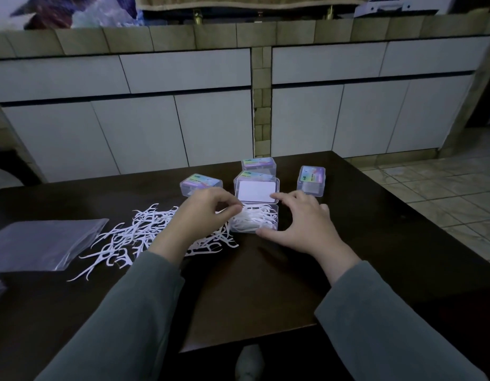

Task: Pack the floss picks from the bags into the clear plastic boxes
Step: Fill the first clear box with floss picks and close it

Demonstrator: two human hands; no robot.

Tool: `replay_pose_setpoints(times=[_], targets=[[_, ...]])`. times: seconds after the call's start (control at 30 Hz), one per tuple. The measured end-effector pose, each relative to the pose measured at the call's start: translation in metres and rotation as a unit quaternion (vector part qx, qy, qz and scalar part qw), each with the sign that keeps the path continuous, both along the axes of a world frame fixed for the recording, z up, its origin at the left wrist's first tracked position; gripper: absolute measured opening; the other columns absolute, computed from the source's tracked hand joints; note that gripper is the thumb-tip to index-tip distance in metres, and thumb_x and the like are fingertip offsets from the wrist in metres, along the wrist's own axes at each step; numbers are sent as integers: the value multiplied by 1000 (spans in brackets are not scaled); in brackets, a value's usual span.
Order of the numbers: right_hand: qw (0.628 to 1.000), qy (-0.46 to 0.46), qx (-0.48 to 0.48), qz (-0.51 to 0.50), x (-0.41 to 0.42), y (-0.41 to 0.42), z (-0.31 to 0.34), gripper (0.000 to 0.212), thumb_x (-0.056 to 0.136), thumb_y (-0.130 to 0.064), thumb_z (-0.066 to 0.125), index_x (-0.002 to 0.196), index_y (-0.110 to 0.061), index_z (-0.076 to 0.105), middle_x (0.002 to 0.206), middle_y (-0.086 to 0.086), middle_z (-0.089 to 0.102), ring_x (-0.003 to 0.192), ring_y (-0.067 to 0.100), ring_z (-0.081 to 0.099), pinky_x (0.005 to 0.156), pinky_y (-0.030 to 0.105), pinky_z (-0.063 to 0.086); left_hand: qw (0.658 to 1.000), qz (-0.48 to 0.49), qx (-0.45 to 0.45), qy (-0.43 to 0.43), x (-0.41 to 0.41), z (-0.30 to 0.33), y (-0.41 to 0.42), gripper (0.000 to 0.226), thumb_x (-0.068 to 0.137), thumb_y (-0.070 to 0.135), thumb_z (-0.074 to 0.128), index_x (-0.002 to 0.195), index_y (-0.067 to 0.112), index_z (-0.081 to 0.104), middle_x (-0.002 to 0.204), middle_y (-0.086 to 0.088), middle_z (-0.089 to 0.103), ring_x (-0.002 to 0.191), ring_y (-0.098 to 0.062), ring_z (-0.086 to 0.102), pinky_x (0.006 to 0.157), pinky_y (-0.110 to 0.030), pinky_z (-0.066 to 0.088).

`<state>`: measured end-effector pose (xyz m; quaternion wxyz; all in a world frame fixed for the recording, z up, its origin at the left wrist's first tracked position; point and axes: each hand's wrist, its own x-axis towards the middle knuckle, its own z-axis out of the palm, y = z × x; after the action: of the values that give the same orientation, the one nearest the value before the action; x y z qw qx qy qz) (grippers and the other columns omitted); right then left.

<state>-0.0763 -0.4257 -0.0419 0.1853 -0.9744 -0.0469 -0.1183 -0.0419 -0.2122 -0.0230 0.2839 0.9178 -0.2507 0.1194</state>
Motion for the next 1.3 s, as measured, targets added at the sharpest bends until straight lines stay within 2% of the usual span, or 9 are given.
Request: replay_pose_setpoints(times=[0.1,0.17,0.33,0.5,0.73,1.03,1.1,1.2,1.3], targets=[[996,-78,-1,41,-14,17,3,72,76,-73,57,138,-41,41,130,-9,43,121,13,37,98,35,28,999,-7,33,-12,-7,3,15,11,89,31,66,97,28,73,97,15,71,87,3,60,80,-24,52],[990,-96,-20,97,-21,33,5,60,80,-67,56,133,-40,47,126,-11,46,117,10,39,95,34,26,998,-18,55,-10,-9,5,29,16,86,37,68,101,31,71,100,18,67,91,3,58,83,-28,51],[978,-53,-109,169,-17,66,12,51,85,-53,58,132,-34,53,130,-9,48,122,13,38,104,42,24,978,-13,202,57,-14,15,66,63,74,58,71,130,35,54,131,17,51,118,-5,42,99,-30,39],[968,-17,-218,124,6,90,28,41,87,-34,54,125,-22,62,128,-1,51,123,20,38,104,50,22,969,4,241,61,-23,8,84,66,73,62,70,131,35,54,135,15,48,122,-6,40,100,-26,38],[923,-26,-374,84,14,113,30,40,85,-43,60,116,-19,63,126,6,54,125,26,39,104,52,22,983,-15,177,52,-18,-11,92,48,76,59,67,118,34,65,126,14,57,121,-5,46,102,-35,42],[956,-66,-244,149,16,113,25,25,93,-42,55,110,-32,70,122,-5,57,115,18,41,97,44,25,978,-9,201,56,-18,4,111,34,79,51,71,110,37,69,112,19,62,106,-1,53,94,-34,47],[958,-45,-253,130,16,113,27,37,93,-55,49,106,-29,71,115,-4,62,112,18,45,97,45,24,979,-3,192,61,-21,5,112,42,75,54,72,113,36,67,114,20,61,109,-1,52,95,-32,46],[953,13,-281,108,11,117,27,70,73,-84,45,99,-24,70,102,-2,65,110,20,47,101,48,20,976,9,208,70,-24,4,107,53,70,58,75,117,34,66,117,18,60,111,-2,51,95,-32,46],[949,22,-294,110,7,122,26,69,74,-82,47,105,-25,69,106,0,65,112,21,48,103,49,20,974,9,215,77,-25,5,103,43,75,51,75,114,34,68,115,16,61,107,-4,54,92,-33,48]])
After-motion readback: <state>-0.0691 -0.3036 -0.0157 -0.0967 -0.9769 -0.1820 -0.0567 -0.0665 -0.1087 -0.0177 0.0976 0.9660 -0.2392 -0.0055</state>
